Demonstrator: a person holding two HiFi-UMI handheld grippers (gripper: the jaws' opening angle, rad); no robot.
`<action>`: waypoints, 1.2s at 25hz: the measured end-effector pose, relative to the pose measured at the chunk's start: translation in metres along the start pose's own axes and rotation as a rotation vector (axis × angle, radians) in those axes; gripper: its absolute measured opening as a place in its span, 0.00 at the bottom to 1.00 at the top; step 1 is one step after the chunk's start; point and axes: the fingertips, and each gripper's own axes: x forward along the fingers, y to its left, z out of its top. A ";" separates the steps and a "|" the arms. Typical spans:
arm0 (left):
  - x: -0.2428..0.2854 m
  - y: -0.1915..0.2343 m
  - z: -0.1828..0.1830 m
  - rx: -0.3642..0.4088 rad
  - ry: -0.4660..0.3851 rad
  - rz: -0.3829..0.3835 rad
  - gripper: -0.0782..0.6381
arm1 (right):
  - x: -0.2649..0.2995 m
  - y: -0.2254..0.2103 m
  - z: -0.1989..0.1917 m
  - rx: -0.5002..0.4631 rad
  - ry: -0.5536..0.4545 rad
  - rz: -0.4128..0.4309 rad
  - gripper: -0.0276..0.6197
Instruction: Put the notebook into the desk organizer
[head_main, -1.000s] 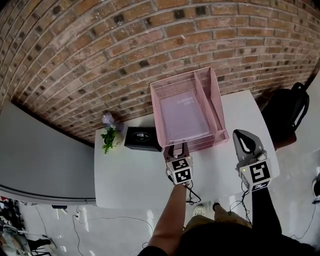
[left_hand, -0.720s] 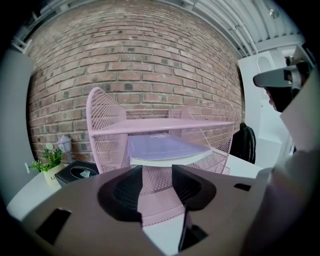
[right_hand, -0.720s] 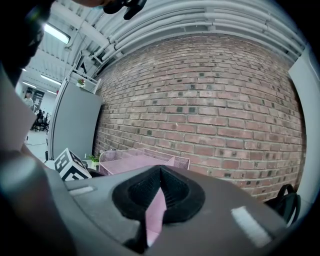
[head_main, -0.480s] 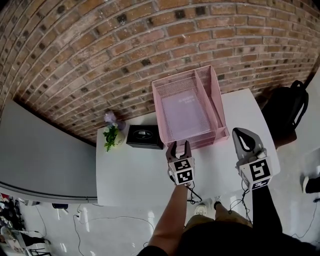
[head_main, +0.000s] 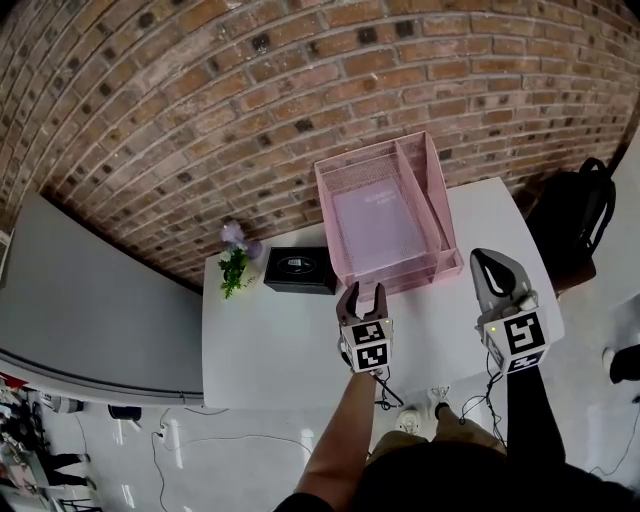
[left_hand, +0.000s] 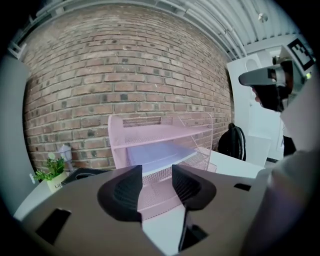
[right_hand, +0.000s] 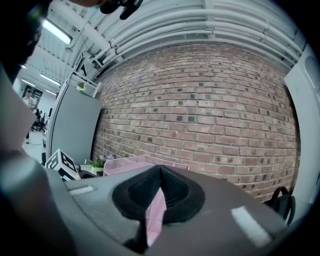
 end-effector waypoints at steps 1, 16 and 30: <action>-0.005 0.000 0.003 0.011 -0.008 -0.003 0.37 | -0.002 0.000 0.001 0.007 -0.005 -0.009 0.04; -0.080 0.010 0.098 -0.003 -0.204 -0.049 0.39 | 0.001 0.013 0.031 0.060 -0.073 0.005 0.04; -0.086 0.007 0.174 0.010 -0.298 0.013 0.41 | 0.055 -0.009 0.041 0.077 -0.128 0.128 0.04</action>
